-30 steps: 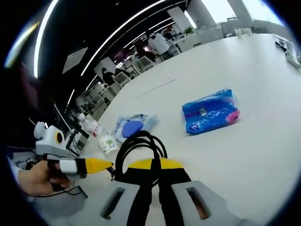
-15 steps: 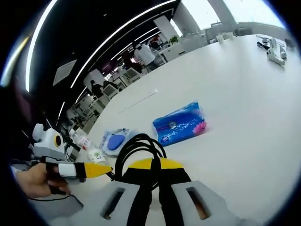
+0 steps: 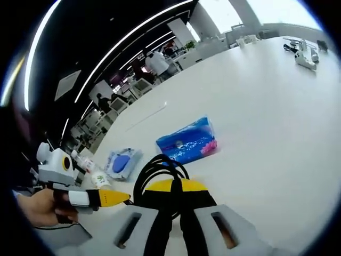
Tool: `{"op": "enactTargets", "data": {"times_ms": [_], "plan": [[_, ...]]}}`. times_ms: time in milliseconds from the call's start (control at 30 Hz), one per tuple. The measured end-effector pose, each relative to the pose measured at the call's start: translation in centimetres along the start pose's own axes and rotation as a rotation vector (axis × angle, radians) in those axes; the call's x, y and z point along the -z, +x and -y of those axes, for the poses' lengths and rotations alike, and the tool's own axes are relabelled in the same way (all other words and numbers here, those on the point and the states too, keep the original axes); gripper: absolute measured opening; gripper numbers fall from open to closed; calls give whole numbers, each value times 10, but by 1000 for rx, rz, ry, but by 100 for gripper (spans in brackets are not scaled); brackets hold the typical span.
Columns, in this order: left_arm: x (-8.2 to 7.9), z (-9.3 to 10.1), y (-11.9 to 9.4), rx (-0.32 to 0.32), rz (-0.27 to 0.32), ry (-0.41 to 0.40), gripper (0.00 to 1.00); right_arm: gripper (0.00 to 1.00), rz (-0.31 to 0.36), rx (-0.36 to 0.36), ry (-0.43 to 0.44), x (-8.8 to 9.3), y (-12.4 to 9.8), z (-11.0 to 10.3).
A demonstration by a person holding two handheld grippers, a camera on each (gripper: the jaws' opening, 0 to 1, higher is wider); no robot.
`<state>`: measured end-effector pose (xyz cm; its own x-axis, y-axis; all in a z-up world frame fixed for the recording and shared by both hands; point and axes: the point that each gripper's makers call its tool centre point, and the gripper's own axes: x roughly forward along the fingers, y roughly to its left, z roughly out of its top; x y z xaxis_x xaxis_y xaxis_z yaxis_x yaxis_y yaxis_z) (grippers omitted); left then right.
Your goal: Arrange the tabletop items into an orderly group along one side of the table until the central work area is clear of visible clutter.
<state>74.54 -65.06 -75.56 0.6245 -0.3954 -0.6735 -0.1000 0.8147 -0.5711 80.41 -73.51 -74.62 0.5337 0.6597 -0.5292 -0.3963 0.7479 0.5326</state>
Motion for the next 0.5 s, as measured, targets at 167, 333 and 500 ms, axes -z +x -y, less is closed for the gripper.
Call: {"op": "enactTargets", "data": {"times_ms": [167,333,500], "plan": [[0,-2,5,-10,-1,15,0,0,-6,10,-5,2,2,5],[-1,-4,10,-17,1,35,0,0,-11,11,-11,4,7,11],[2,-5,14,-28,0,59,0,0,-27,23,-36,9,11,16]]}}
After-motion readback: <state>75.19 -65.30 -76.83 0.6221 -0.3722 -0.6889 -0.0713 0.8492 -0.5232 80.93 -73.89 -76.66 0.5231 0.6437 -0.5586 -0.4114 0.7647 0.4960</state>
